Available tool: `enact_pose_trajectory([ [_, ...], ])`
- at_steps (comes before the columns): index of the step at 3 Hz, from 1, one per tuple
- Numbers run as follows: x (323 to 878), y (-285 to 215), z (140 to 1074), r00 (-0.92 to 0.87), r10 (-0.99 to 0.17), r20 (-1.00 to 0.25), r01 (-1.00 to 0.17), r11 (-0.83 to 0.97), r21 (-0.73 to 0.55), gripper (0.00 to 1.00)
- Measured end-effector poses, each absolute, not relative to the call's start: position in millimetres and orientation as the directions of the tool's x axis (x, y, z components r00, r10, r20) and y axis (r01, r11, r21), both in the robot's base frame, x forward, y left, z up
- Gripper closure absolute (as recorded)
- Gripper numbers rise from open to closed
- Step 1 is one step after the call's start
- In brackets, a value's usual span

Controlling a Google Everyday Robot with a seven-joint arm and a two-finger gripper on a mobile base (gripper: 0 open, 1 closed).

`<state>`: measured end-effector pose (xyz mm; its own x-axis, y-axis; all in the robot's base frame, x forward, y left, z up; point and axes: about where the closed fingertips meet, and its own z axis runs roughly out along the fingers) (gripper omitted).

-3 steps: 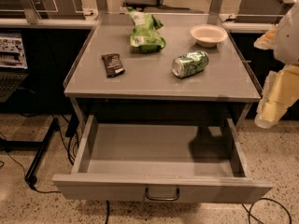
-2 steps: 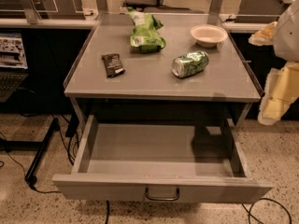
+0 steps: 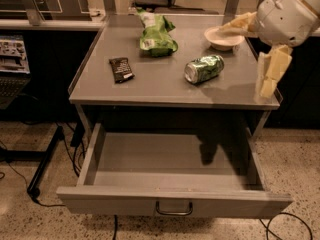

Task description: Place green can into top drawer

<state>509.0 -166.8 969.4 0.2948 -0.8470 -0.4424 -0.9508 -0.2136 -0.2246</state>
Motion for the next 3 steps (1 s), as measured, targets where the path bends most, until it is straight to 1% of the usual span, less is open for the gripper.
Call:
enact_pose_trajectory([
  [1,543,-161,986,0.424,-0.792,-0.439,-0.892,-0.279,-0.356,0.00],
  [2,547,-158,984,0.421,-0.791,-0.444,-0.892,-0.271,-0.362,0.00],
  [3,566,-159,975,0.432,-0.776,-0.459,-0.885,-0.266,-0.383,0.00],
])
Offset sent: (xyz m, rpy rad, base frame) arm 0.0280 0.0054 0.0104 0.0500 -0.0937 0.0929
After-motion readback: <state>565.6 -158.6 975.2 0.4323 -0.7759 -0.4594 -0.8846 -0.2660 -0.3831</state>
